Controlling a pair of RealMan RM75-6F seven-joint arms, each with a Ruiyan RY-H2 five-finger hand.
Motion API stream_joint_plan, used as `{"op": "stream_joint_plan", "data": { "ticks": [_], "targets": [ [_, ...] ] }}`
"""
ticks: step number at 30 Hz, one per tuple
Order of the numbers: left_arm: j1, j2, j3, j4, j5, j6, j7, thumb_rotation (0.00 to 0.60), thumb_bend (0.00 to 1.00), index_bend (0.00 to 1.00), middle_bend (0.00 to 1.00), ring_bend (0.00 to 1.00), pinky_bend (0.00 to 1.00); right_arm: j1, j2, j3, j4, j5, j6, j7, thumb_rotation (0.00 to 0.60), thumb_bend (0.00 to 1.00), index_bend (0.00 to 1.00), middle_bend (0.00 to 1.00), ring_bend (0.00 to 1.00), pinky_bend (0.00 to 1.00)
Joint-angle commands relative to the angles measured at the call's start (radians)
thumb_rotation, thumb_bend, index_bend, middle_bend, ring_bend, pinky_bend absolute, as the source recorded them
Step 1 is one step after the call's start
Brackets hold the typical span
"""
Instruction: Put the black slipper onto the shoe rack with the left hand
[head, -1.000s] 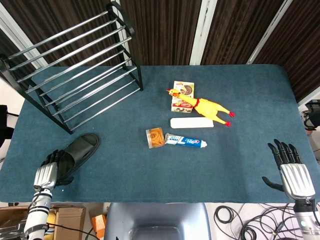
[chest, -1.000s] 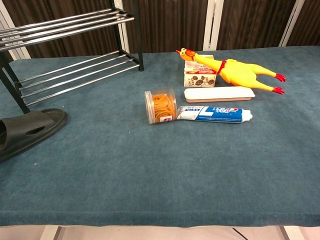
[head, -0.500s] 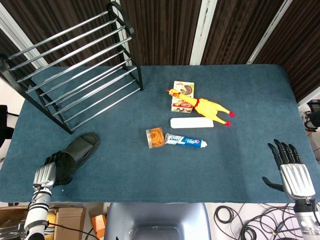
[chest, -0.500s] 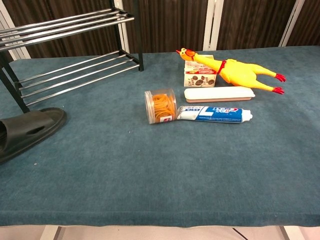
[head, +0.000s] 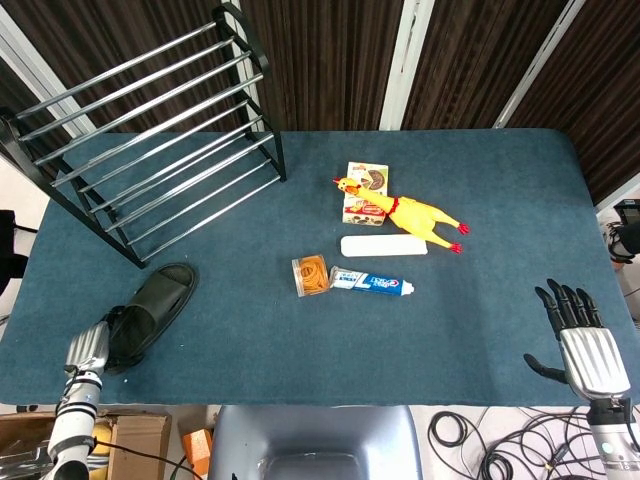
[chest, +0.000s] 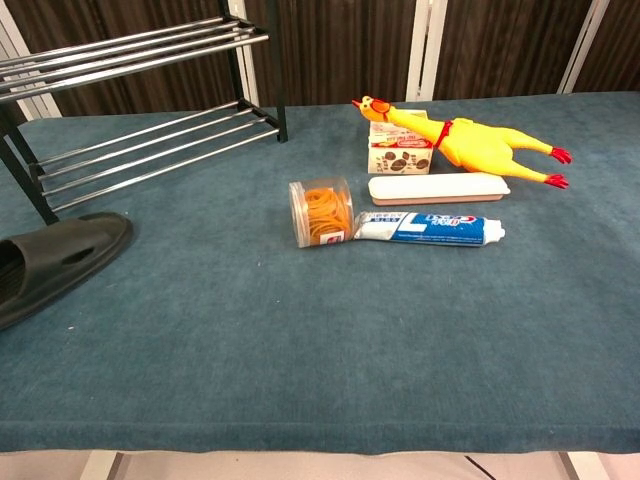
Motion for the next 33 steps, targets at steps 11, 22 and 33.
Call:
{"op": "stream_joint_plan", "data": {
  "ticks": [11, 22, 33],
  "targets": [
    [0.035, 0.013, -0.044, -0.112, 0.21, 0.078, -0.224, 0.6, 0.28, 0.54, 0.75, 0.75, 0.94, 0.002, -0.001, -0.003, -0.003, -0.004, -0.005, -0.005, 0.6, 0.08, 0.0, 0.0, 0.0, 0.02],
    [-0.167, -0.066, -0.159, -0.098, -0.016, -0.138, -0.17, 0.6, 0.3, 0.54, 0.75, 0.75, 0.95, 0.007, 0.002, -0.006, -0.005, -0.009, -0.014, 0.0, 0.6, 0.08, 0.0, 0.0, 0.0, 0.02],
    [-0.325, -0.137, -0.236, -0.013, -0.21, -0.096, -0.03, 0.6, 0.31, 0.54, 0.75, 0.75, 0.95, 0.005, 0.015, -0.01, -0.002, -0.015, -0.01, 0.028, 0.6, 0.08, 0.0, 0.0, 0.0, 0.02]
  ]
}}
